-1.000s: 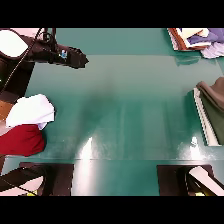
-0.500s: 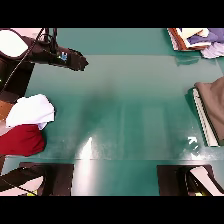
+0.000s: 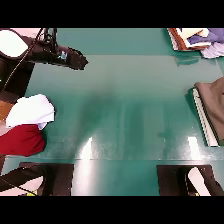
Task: Fold the shirts.
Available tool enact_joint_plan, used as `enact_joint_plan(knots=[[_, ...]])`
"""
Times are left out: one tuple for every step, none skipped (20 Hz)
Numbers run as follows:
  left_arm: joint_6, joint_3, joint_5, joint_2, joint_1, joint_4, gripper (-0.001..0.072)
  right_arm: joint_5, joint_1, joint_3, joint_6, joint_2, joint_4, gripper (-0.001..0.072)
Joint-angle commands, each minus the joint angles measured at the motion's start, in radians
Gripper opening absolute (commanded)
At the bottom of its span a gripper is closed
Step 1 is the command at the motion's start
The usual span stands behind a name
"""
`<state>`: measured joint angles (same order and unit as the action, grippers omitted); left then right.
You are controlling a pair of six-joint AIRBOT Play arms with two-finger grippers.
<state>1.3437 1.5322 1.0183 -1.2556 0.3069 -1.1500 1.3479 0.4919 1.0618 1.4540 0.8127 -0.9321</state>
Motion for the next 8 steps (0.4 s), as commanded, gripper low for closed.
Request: enact_joint_plan(knots=[[0.000,0.000,-0.050,0.000,0.000,0.000,0.0024,-0.086,-0.210,-0.001,0.000,-0.008,0.016,0.0019],[0.000,0.000,-0.060,0.000,0.000,0.000,0.0024,-0.091,-0.251,-0.001,0.000,0.003,0.016,0.0019],[0.000,0.000,-0.067,0.000,0.000,0.000,0.0024,-0.088,-0.284,-0.001,0.000,0.015,0.016,0.0019],[0.000,0.000,-0.071,0.000,0.000,0.000,0.0024,-0.087,-0.313,-0.001,0.000,0.028,0.016,0.0019],[0.000,0.000,-0.074,0.000,0.000,0.000,0.0024,-0.087,-0.336,-0.001,0.000,0.041,0.016,0.0019],[0.000,0.000,-0.080,0.000,0.000,0.000,0.0024,-0.086,-0.356,-0.001,0.000,0.053,0.016,0.0019],[0.000,0.000,-0.090,0.000,0.000,0.000,0.0024,-0.082,-0.373,-0.001,0.000,0.066,0.016,0.0019],[0.000,0.000,-0.097,0.000,0.000,0.000,0.0024,-0.079,-0.386,-0.001,0.000,0.077,0.016,0.0019]])
